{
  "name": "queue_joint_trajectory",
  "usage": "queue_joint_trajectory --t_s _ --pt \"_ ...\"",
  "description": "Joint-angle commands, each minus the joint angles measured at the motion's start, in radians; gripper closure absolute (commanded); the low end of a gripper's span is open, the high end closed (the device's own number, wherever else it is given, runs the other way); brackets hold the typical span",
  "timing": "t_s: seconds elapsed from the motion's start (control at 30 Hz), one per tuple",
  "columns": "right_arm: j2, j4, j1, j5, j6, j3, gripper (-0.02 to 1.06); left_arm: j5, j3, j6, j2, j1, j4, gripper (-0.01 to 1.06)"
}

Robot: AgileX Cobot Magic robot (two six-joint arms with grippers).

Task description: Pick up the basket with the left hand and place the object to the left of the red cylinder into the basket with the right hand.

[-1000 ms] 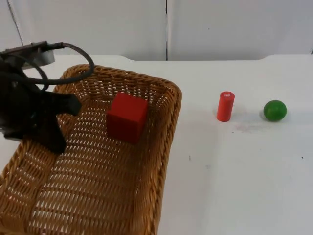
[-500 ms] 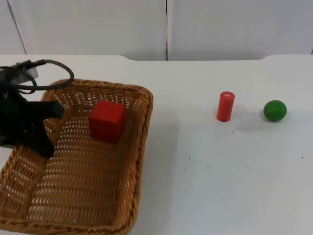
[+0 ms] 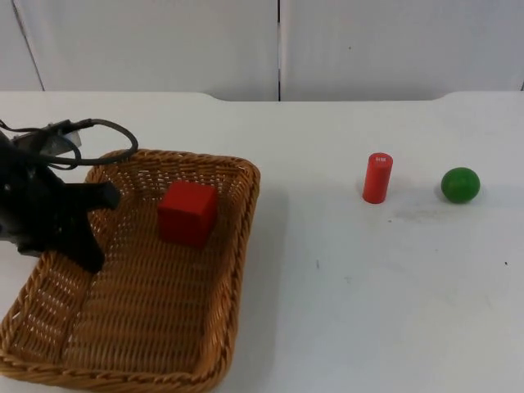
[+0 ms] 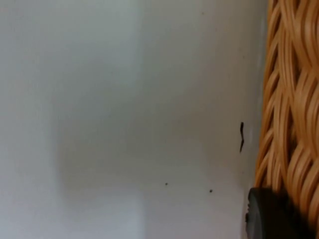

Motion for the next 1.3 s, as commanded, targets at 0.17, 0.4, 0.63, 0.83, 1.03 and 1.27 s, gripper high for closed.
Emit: queue_joint_trajectory --t_s 0.17,0.4,0.63,0.83,1.03,1.27 --pt "-0.012 -0.003 -0.002 -0.005 0.003 0.000 -0.01 0.005 -0.007 0.015 -0.007 0.002 -0.047 1.05" --pt "-0.012 -0.003 -0.002 -0.005 0.003 0.000 -0.01 0.020 -0.007 0.015 -0.007 0.002 -0.054 0.65" --pt "-0.012 -0.003 -0.002 -0.005 0.005 0.000 -0.01 0.001 -0.007 0.013 -0.050 0.002 -0.043 0.00" --pt "-0.012 -0.003 -0.002 -0.005 0.007 0.000 -0.01 -0.030 -0.007 0.009 -0.141 0.002 0.015 0.00" --pt "-0.012 -0.003 -0.002 -0.015 0.010 0.000 -0.01 -0.039 -0.007 -0.049 -0.276 0.002 0.119 0.00" --pt "-0.012 -0.003 -0.002 -0.078 0.054 0.000 -0.01 -0.018 -0.005 -0.078 -0.423 0.002 0.144 0.00"
